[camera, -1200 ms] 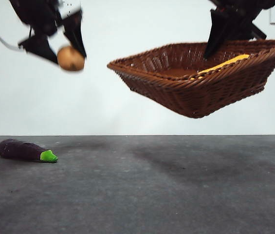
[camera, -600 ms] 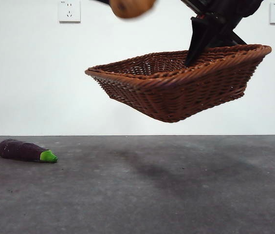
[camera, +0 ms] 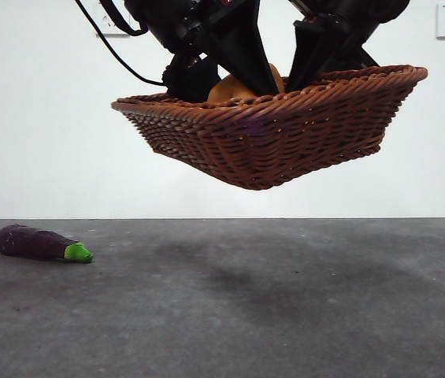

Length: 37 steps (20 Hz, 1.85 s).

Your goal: Help me put the vegetables on the table into the basket

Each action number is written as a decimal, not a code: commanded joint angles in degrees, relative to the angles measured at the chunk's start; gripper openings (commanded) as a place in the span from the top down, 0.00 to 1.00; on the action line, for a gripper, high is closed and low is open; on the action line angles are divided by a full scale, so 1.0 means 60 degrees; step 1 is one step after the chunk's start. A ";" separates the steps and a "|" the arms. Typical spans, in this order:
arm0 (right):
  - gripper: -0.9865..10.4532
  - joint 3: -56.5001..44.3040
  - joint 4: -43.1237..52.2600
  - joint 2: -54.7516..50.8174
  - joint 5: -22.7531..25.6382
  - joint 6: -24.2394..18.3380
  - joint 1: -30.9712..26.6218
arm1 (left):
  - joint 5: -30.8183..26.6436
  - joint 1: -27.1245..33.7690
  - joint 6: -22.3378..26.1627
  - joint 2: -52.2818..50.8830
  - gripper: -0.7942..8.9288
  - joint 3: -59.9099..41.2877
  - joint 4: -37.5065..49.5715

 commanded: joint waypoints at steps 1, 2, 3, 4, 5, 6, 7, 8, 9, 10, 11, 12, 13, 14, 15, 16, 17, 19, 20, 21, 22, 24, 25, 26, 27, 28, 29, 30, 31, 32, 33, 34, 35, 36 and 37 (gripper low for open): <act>0.92 0.0029 0.0244 0.0091 -0.0164 0.0117 0.0073 | 0.0011 -0.0033 -0.0193 0.0055 0.54 -0.0066 -0.0379; 0.92 0.0029 0.0291 0.0091 -0.0168 0.0175 0.0073 | 0.0007 -0.0033 -0.0189 0.0055 0.53 -0.0066 -0.0594; 0.92 0.0029 0.0284 0.0091 -0.0168 0.0175 0.0073 | 0.0011 -0.0033 -0.0189 0.0055 0.53 -0.0066 -0.0721; 0.92 0.0029 0.0262 0.0091 -0.0157 0.0175 0.0073 | 0.0011 -0.0033 -0.0189 0.0055 0.53 -0.0066 -0.0747; 0.92 0.0029 0.0244 0.0091 -0.0153 0.0171 0.0073 | 0.0011 -0.0029 -0.0200 0.0055 0.53 -0.0066 -0.0739; 0.92 0.0029 0.0237 0.0091 -0.0142 0.0171 0.0073 | 0.0011 0.0004 -0.0266 0.0055 0.53 -0.0062 -0.0732; 0.92 0.0029 0.0240 0.0091 -0.0142 0.0171 0.0073 | 0.0025 0.0055 -0.0393 0.0051 0.53 -0.0047 -0.0750; 0.92 0.0029 0.0240 0.0091 -0.0142 0.0171 0.0073 | 0.0102 0.0076 -0.0525 0.0051 0.52 -0.0047 -0.0747; 0.92 0.0029 0.0244 0.0091 -0.0142 0.0171 0.0073 | 0.0117 0.0076 -0.0659 0.0051 0.52 -0.0044 -0.0743; 0.92 0.0029 0.0240 0.0091 -0.0142 0.0168 0.0073 | 0.0157 0.0076 -0.0718 0.0051 0.48 -0.0044 -0.0747; 0.92 0.0029 0.0240 0.0091 -0.0142 0.0168 0.0073 | 0.0240 0.0076 -0.0758 0.0051 0.46 0.0004 -0.0790; 0.92 0.0029 0.0240 0.0091 -0.0138 0.0164 0.0073 | 0.0262 0.0076 -0.0929 0.0051 0.46 0.0175 -0.0907; 0.92 0.0029 0.0248 0.0091 -0.0084 0.0157 0.0069 | 0.0255 0.0080 -0.1075 0.0044 0.46 0.0474 -0.1056; 0.92 0.0029 0.0248 0.0091 0.0164 0.0131 0.0058 | 0.0255 0.0106 -0.1275 0.0033 0.46 0.0900 -0.1235; 0.92 0.0029 0.0240 0.0091 0.0499 0.0073 0.0040 | 0.0106 0.0193 -0.1661 0.0033 0.46 0.1486 -0.1512; 0.92 0.0029 0.0240 0.0091 0.0685 0.0058 -0.0058 | -0.0291 0.0299 -0.2193 0.0033 0.46 0.2160 -0.1887; 0.92 0.0029 0.0251 0.0091 0.0663 0.0066 -0.0230 | -0.0790 0.0423 -0.2685 0.0033 0.46 0.2849 -0.2277; 0.92 0.0029 0.0244 0.0091 0.0623 0.0066 -0.0652 | -0.2138 0.0798 -0.3559 0.0033 0.47 0.4149 -0.3126; 0.92 0.0029 0.0240 0.0087 0.0579 0.0066 -0.0889 | -0.2809 0.1078 -0.3927 0.0033 0.47 0.4721 -0.3559; 0.92 0.0029 0.0240 0.0087 0.0463 0.0058 -0.1104 | -0.3399 0.1399 -0.4255 0.0033 0.47 0.5151 -0.3799; 0.92 0.0033 0.0251 0.0087 0.0244 0.0015 -0.1330 | -0.3829 0.1770 -0.4699 0.0033 0.47 0.5391 -0.3858; 0.92 0.0033 0.0255 0.0087 -0.0040 -0.0208 -0.1694 | -0.3952 0.2783 -0.6007 0.0036 0.47 0.5435 -0.4040; 0.92 0.0029 0.0255 0.0087 -0.0066 -0.0310 -0.1836 | -0.3952 0.3381 -0.6706 0.0153 0.47 0.5435 -0.4295; 0.92 0.0029 0.0251 0.0087 -0.0164 -0.0412 -0.1967 | -0.4000 0.3821 -0.7358 0.0248 0.47 0.5435 -0.4637; 0.92 0.0033 0.0281 0.0087 -0.0324 -0.0441 -0.2084 | -0.4003 0.4200 -0.7960 0.0386 0.47 0.5435 -0.4983; 0.92 0.0033 0.0321 0.0087 -0.0499 -0.0441 -0.2146 | -0.4033 0.4561 -0.8313 0.0572 0.47 0.5435 -0.5275; 0.92 0.0036 0.0335 0.0087 -0.0572 -0.0444 -0.2157 | -0.4084 0.4830 -0.8561 0.0794 0.47 0.5435 -0.5515; 0.92 0.0036 0.0357 0.0087 -0.0605 -0.0448 -0.2157 | -0.4222 0.4943 -0.8601 0.1078 0.47 0.5435 -0.5614; 0.92 0.0036 0.0364 0.0087 -0.0605 -0.0466 -0.2157 | -0.4360 0.5002 -0.8597 0.1435 0.47 0.5435 -0.5621; 0.92 0.0036 0.0357 0.0087 -0.0608 -0.0474 -0.2157 | -0.4488 0.5053 -0.8561 0.1869 0.47 0.5435 -0.5628; 0.92 0.0036 0.0332 0.0087 -0.0608 -0.0495 -0.2153 | -0.4426 0.5089 -0.8480 0.2353 0.47 0.5435 -0.5679; 0.92 0.0036 0.0310 0.0087 -0.0608 -0.0517 -0.2153 | -0.4306 0.5100 -0.8484 0.2867 0.47 0.5435 -0.5716; 0.92 0.0036 0.0262 0.0087 -0.0608 -0.0572 -0.2153 | -0.4306 0.5096 -0.8451 0.3304 0.47 0.5431 -0.5719; 0.92 0.0036 0.0208 0.0087 -0.0605 -0.0674 -0.2153 | -0.4339 0.5096 -0.8331 0.3646 0.47 0.5431 -0.5584; 0.92 0.0036 0.0131 0.0087 -0.0605 -0.0743 -0.2157 | -0.4411 0.5096 -0.8335 0.3916 0.47 0.5431 -0.5373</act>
